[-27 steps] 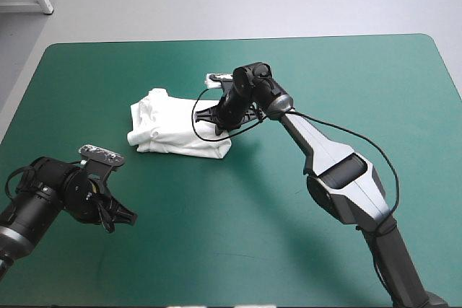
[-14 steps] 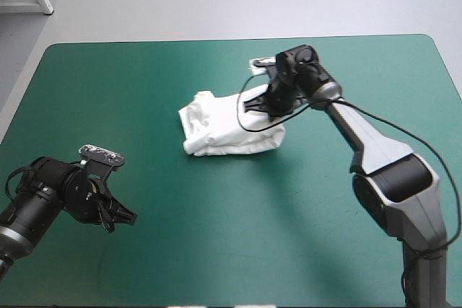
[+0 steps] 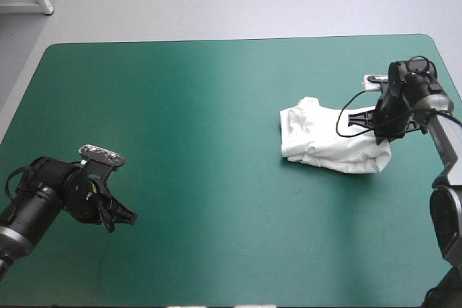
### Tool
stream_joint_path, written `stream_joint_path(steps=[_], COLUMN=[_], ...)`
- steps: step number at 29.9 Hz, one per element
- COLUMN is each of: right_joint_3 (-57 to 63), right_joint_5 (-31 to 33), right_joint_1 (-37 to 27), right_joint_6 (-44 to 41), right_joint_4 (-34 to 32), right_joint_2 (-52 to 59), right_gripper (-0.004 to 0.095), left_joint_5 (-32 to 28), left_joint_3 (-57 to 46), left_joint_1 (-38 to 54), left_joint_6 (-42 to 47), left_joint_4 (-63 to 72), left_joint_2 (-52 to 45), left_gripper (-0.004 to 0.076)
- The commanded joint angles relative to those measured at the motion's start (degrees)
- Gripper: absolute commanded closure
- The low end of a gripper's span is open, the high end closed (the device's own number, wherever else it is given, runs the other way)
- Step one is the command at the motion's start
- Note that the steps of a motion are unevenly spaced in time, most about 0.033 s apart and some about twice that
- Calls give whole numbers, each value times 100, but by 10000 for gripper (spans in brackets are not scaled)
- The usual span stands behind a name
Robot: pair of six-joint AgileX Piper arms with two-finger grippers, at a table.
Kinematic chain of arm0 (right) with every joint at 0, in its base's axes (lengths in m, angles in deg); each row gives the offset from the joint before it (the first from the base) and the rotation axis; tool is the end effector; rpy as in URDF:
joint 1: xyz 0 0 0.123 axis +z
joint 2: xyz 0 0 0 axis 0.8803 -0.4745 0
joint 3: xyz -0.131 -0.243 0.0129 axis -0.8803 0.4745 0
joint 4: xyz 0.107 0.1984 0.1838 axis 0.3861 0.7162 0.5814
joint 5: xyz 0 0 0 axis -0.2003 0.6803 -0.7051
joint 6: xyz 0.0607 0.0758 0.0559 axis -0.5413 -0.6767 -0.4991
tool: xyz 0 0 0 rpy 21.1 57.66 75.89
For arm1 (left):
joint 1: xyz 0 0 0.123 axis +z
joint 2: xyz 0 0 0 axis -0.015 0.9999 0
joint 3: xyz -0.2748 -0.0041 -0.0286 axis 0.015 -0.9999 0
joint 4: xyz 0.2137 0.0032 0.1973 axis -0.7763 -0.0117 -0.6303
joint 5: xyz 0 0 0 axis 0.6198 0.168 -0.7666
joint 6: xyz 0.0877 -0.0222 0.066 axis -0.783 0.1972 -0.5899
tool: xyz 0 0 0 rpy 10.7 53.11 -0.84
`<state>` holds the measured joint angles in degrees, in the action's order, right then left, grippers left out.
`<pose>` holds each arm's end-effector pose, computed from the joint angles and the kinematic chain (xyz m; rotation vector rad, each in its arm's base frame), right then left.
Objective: Fold the cloth
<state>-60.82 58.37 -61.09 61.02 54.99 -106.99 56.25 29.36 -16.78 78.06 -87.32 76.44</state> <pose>0.4026 -0.0052 0.2382 0.1104 2.9466 -0.1093 0.2186 -0.0501 0.2531 0.4805 2.8518 0.1146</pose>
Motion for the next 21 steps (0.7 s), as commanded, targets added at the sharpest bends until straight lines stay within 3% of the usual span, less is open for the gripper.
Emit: stream_joint_path(steps=[1, 7, 9, 12, 15, 17, 21], right_joint_3=[22, 34, 34, 22, 22, 22, 22], right_joint_5=[-141, -294, -309, -131, -44, -64, -64], right_joint_1=[-278, -371, -371, -371, -371, -371, -371], right_joint_6=[167, 167, 167, 167, 156, 156, 115], right_joint_4=[8, 49, 70, 31, 6, 17, 31], right_joint_2=[324, 324, 324, 340, 463, 651, 1097], right_gripper=[926, 881, 728, 360, 96, 31, 54], left_joint_5=[-42, -42, -42, -42, -42, -42, -42], left_joint_3=[136, 136, 136, 136, 136, 136, 136], left_joint_1=[-4, -4, -4, -4, -4, -4, -4], left_joint_6=[39, 39, 39, 39, 39, 39, 39], left_joint_4=[12, 12, 12, 12, 12, 12, 12], left_joint_2=[-113, -113, -113, -113, -113, -113, -113], left_gripper=[734, 734, 734, 734, 734, 734, 734])
